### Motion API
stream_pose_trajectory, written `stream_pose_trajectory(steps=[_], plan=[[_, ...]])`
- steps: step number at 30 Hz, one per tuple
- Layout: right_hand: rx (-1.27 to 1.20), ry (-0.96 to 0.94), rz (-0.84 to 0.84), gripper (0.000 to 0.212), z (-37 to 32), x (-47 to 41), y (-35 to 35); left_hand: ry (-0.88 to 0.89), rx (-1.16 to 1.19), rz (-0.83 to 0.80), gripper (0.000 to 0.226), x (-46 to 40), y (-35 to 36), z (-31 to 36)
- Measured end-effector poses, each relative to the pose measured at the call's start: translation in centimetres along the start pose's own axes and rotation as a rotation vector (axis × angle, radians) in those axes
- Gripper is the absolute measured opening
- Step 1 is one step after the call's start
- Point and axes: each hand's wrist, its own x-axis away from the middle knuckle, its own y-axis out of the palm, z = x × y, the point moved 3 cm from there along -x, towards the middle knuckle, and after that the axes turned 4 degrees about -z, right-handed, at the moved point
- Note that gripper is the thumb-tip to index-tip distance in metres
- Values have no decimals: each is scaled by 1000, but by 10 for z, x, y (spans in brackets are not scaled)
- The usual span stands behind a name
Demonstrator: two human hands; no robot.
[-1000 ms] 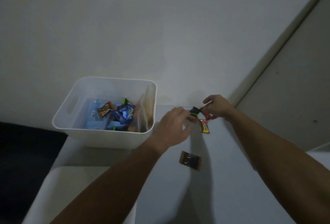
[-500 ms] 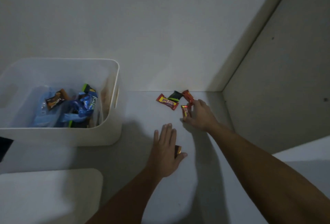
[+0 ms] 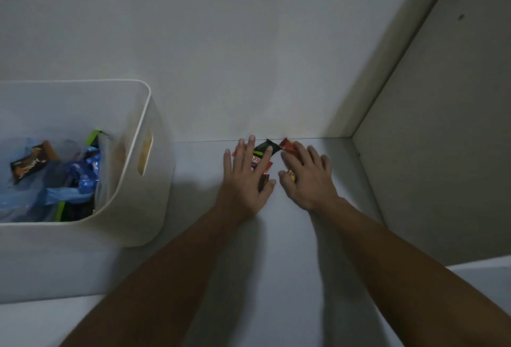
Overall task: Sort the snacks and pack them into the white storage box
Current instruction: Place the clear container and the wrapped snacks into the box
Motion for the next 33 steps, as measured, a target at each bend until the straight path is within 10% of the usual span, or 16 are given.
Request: stream_pose_trajectory(steps=[5, 10, 25, 33], plan=[[-6, 28, 243, 34, 6, 7, 0, -38, 8, -165, 61, -33, 10, -10], [-62, 113, 303, 31, 3, 21, -4, -40, 4, 17, 36, -32, -3, -7], [-789, 369, 117, 34, -69, 24, -110, -230, 178, 77, 19, 5, -154, 1], [-1049, 345, 11, 51, -212, -19, -205, -657, 417, 223, 34, 19, -296, -80]])
